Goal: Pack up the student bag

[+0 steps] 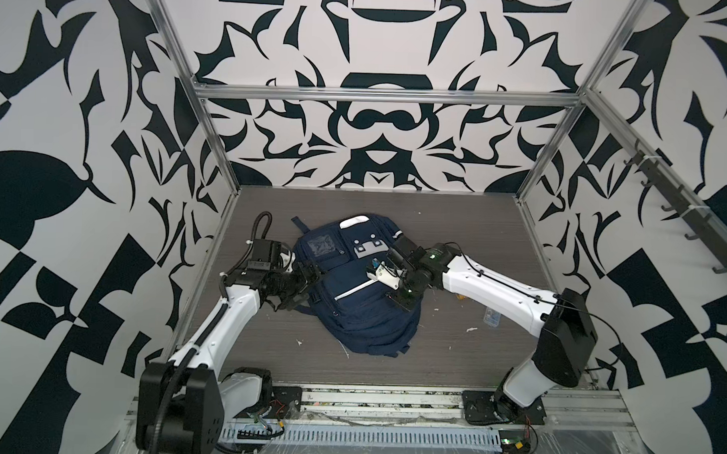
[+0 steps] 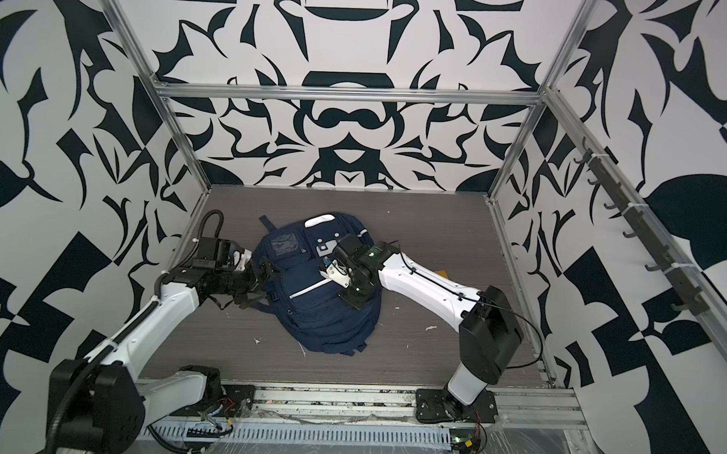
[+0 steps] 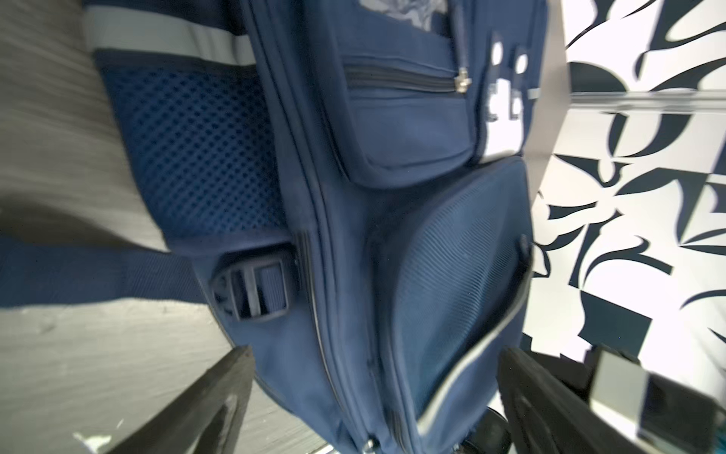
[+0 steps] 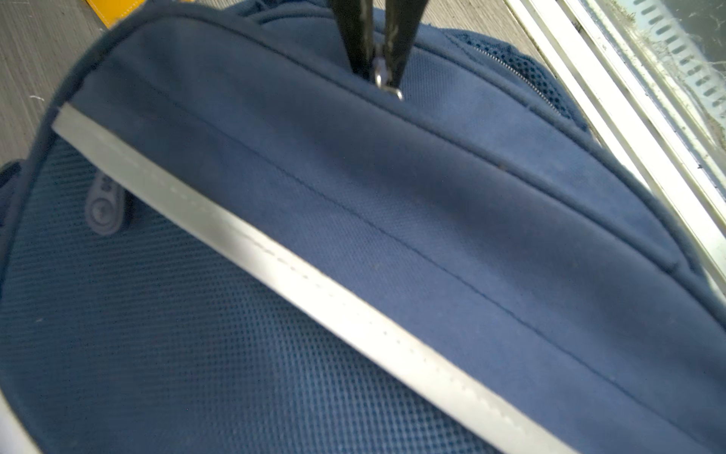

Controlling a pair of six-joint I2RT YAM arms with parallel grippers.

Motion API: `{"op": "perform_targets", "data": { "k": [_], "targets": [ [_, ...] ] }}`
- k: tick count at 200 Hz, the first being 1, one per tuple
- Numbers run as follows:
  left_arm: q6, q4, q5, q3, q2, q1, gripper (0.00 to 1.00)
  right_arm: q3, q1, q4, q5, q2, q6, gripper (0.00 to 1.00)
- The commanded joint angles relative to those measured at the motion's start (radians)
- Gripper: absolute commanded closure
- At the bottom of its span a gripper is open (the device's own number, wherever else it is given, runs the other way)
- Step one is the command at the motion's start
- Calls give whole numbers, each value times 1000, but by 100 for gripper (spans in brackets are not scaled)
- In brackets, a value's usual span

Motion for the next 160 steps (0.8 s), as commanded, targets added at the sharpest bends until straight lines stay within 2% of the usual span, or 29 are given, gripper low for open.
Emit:
{"op": "perform_targets", "data": {
  "k": [1, 38, 46, 57, 88, 115, 122, 160],
  "targets": [
    [11, 42, 27, 21, 65, -4, 1, -11, -14, -16, 46, -33, -4, 100],
    [15, 109, 49, 5, 172, -29, 0, 4, -24, 4, 48, -15, -4, 100],
    [12, 114, 49, -3, 176, -33, 4, 11, -28, 4, 48, -9, -6, 100],
    [-4, 133, 53, -23, 170, -34, 14, 19, -34, 5, 50, 0, -10, 100],
    [-68, 210, 75, -89, 123, -35, 57, 43, -50, 2, 51, 22, -31, 100],
    [-116, 232, 83, -127, 83, -40, 92, 62, -50, -14, 50, 42, -55, 100],
    [-139, 246, 87, -141, 31, -40, 100, 66, -49, -27, 43, 48, -63, 100],
    [-352, 393, 117, -239, -89, -52, 100, 58, -1, -49, -68, 49, -124, 100]
  ]
}}
